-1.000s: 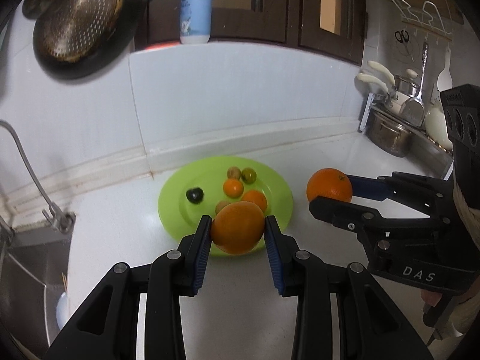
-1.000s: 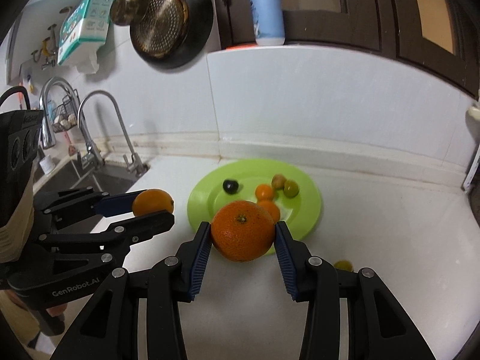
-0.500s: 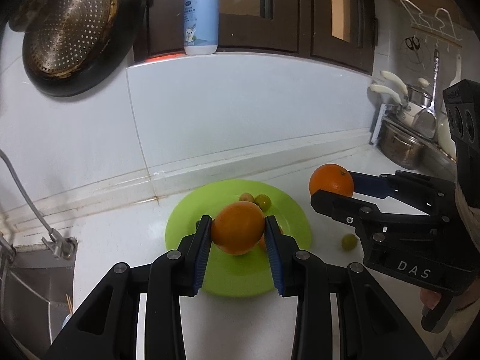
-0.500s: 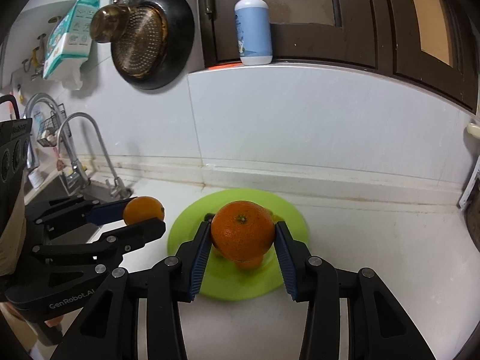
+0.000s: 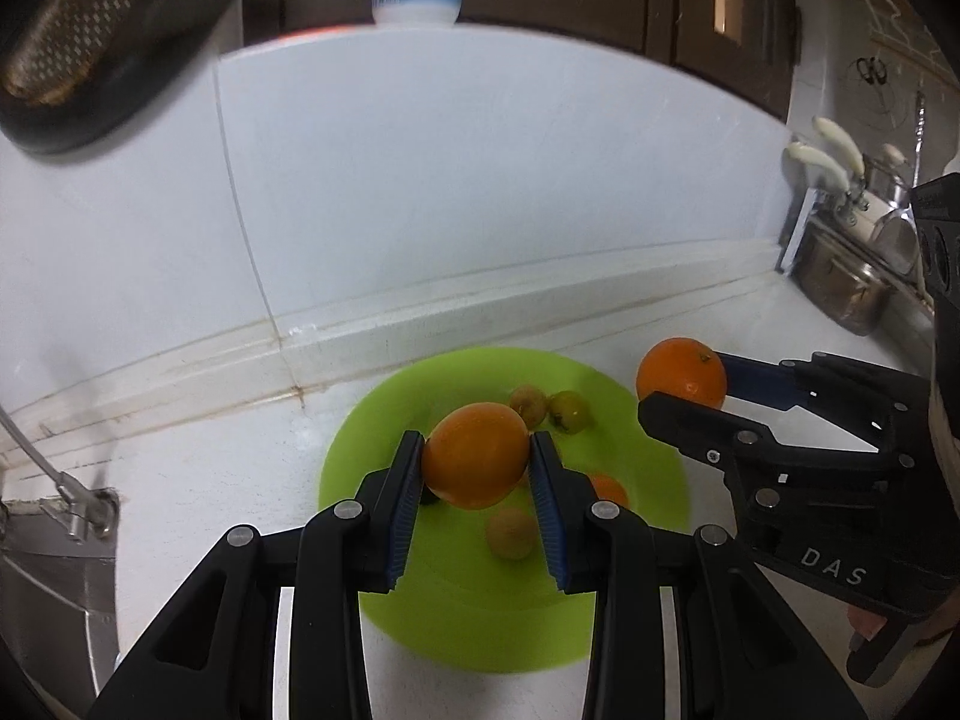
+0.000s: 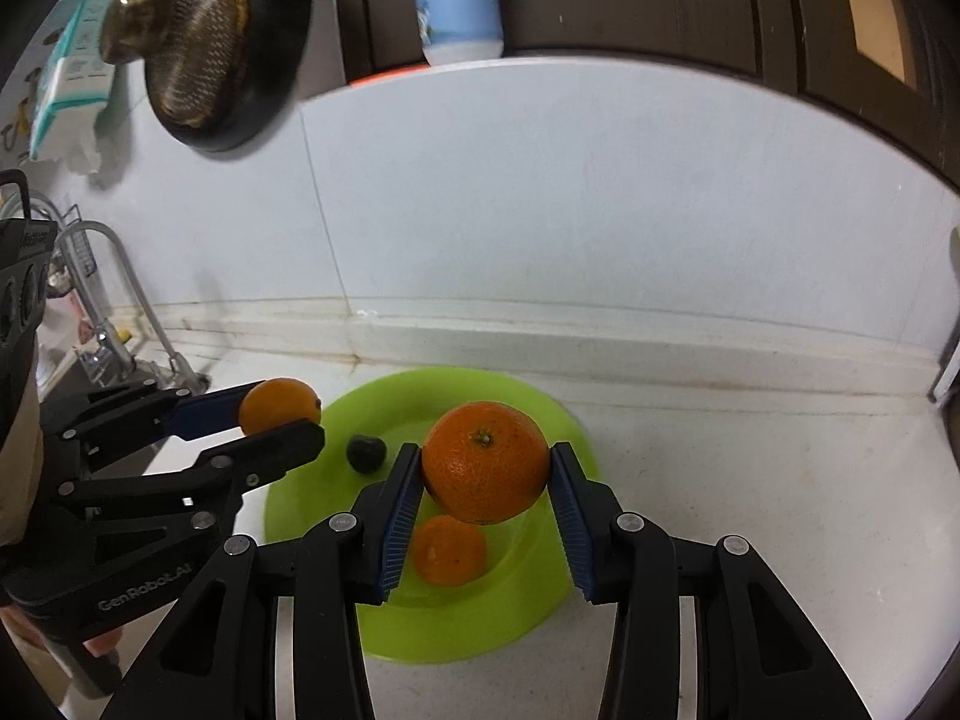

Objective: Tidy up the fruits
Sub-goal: 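Carry both tangerines over the green plate, then open both tools to drop the tangerines onto the plate, then move both open tools away from the plate toward the last loose fruits, then grasp the yellow-green fruit with the left tool while the right tool grasps the dark plum, then carry the yellow-green fruit and dark plum over the green plate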

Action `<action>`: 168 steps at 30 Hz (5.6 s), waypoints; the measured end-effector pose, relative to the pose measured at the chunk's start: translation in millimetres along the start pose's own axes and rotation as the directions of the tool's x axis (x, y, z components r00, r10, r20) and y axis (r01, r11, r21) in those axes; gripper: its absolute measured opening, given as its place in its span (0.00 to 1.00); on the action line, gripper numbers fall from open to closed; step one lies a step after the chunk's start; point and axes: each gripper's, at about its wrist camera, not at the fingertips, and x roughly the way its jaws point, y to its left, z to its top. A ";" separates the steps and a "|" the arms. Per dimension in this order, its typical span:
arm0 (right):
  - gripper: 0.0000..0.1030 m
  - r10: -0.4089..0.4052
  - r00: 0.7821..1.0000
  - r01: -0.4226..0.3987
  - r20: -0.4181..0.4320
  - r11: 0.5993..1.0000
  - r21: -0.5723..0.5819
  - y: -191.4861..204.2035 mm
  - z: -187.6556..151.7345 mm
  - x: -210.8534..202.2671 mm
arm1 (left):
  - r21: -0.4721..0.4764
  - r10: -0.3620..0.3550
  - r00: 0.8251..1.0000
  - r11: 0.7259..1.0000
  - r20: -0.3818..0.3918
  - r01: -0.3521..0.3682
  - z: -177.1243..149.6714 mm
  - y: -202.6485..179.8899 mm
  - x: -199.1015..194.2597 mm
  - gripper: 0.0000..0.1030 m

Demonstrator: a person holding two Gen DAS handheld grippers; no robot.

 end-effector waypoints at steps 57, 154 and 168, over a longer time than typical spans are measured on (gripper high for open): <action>0.59 -0.203 0.977 0.197 0.057 0.975 0.101 -23.3 -47.8 -143.5 | 0.124 -0.121 0.985 0.987 0.124 0.105 -16.5 -88.4 -105.0 0.67; 0.28 -0.326 0.945 0.323 -0.021 0.920 0.221 -43.0 -108.3 -154.4 | 0.161 -0.187 0.982 0.969 -0.003 0.185 -38.7 -110.2 -69.4 0.27; 0.28 -0.184 0.979 0.177 0.084 0.980 0.088 -1.7 -70.6 -144.3 | 0.055 -0.053 0.995 0.997 0.081 0.049 -42.3 -58.1 -106.7 0.27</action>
